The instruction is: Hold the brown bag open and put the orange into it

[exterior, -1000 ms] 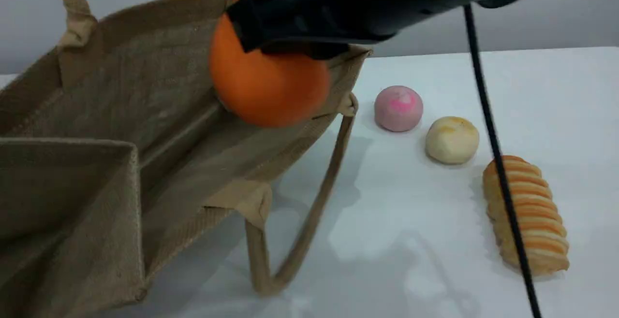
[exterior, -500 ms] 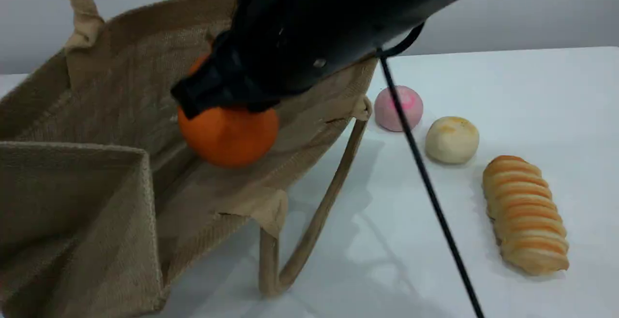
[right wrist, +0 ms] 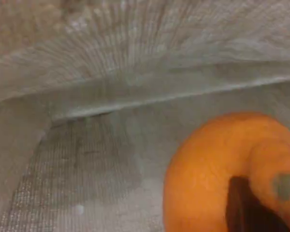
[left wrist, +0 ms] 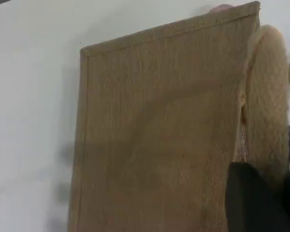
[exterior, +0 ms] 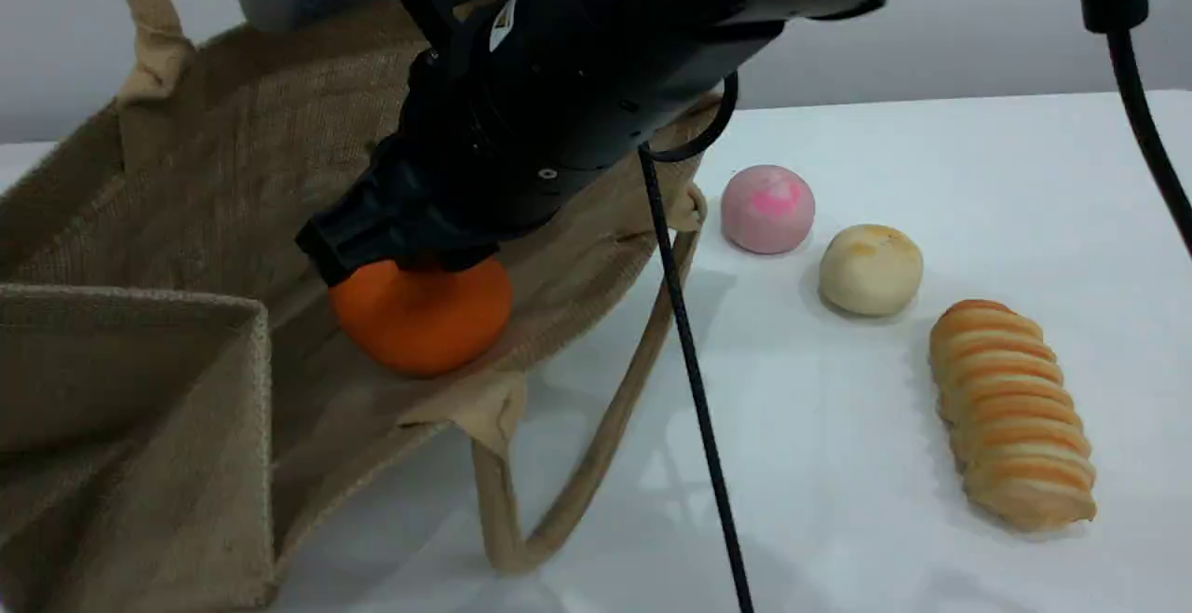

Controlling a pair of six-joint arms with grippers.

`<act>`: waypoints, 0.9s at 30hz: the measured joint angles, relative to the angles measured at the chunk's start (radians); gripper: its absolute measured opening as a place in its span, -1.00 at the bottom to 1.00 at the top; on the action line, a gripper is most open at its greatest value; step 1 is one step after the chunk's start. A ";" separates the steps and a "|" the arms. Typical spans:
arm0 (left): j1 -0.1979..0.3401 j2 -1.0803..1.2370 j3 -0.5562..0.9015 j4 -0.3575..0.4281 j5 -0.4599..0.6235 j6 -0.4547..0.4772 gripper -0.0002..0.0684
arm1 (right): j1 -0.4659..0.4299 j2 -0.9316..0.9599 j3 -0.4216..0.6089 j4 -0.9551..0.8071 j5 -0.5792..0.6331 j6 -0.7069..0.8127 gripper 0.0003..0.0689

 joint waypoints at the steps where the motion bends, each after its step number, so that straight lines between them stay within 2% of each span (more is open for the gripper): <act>1: 0.000 0.000 0.000 -0.002 0.000 0.000 -0.72 | 0.000 0.000 0.000 0.000 0.001 0.000 -0.89; 8: 0.000 0.000 0.000 -0.002 0.000 0.000 -0.72 | 0.000 -0.001 0.000 0.003 0.002 -0.001 -0.84; 12: 0.000 0.000 0.000 0.001 0.000 0.000 -0.72 | 0.000 -0.001 0.000 0.004 0.002 -0.001 -0.73; 15: 0.000 0.000 0.001 0.003 0.000 0.000 -0.72 | 0.000 -0.001 0.000 0.004 0.002 -0.001 -0.56; 23: 0.000 0.000 0.001 0.014 0.000 0.000 -0.72 | 0.000 -0.015 0.000 0.000 0.018 -0.017 0.16; 27: 0.000 0.001 0.001 0.039 0.000 0.000 -0.72 | 0.000 -0.055 0.000 -0.013 0.079 -0.017 0.37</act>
